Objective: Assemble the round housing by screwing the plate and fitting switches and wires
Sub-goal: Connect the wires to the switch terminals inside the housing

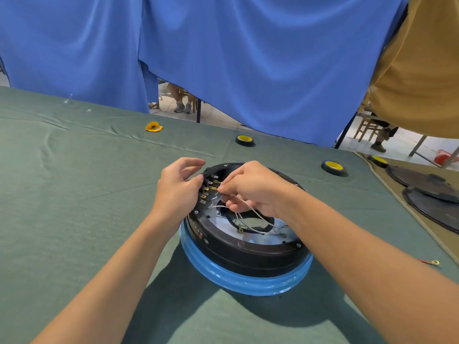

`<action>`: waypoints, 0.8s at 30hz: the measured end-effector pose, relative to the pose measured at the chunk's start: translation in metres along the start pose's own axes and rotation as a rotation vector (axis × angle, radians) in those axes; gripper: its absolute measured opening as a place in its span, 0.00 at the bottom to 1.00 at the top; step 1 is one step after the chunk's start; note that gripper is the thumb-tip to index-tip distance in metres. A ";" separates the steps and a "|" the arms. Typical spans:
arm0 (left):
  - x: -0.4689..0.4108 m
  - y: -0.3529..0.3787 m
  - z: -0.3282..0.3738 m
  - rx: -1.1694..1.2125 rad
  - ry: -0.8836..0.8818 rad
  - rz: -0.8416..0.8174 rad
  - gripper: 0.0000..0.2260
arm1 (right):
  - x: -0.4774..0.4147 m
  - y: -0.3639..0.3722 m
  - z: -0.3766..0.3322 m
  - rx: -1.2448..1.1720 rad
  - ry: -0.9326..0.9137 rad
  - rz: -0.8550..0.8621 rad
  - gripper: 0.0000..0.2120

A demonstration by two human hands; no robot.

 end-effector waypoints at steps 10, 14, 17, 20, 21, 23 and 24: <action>0.002 -0.003 0.003 -0.010 0.037 0.030 0.15 | 0.004 0.004 -0.008 0.262 -0.149 0.101 0.04; 0.001 -0.003 0.003 -0.007 0.038 0.033 0.16 | 0.003 0.004 -0.006 0.258 -0.178 0.120 0.04; 0.001 -0.003 0.003 -0.009 0.037 0.034 0.15 | 0.002 0.001 -0.002 0.225 -0.164 0.143 0.04; 0.001 -0.003 0.002 -0.008 0.035 0.036 0.15 | 0.003 0.003 0.000 0.184 -0.150 0.128 0.03; 0.000 -0.003 0.002 -0.007 0.033 0.036 0.15 | 0.003 0.003 0.000 0.177 -0.149 0.122 0.03; 0.000 -0.003 0.002 -0.004 0.028 0.034 0.15 | 0.003 0.004 -0.001 0.178 -0.156 0.119 0.03; 0.000 -0.003 0.002 -0.002 0.026 0.032 0.15 | 0.003 0.005 -0.002 0.182 -0.163 0.122 0.03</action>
Point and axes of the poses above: each hand's wrist, its own x-axis away from the middle knuckle, its own y-axis out of the palm, z = x × y, the point moved 9 cm from there along -x, towards the middle knuckle, and after that the axes turned 15 degrees about z, right-handed, at the moved point
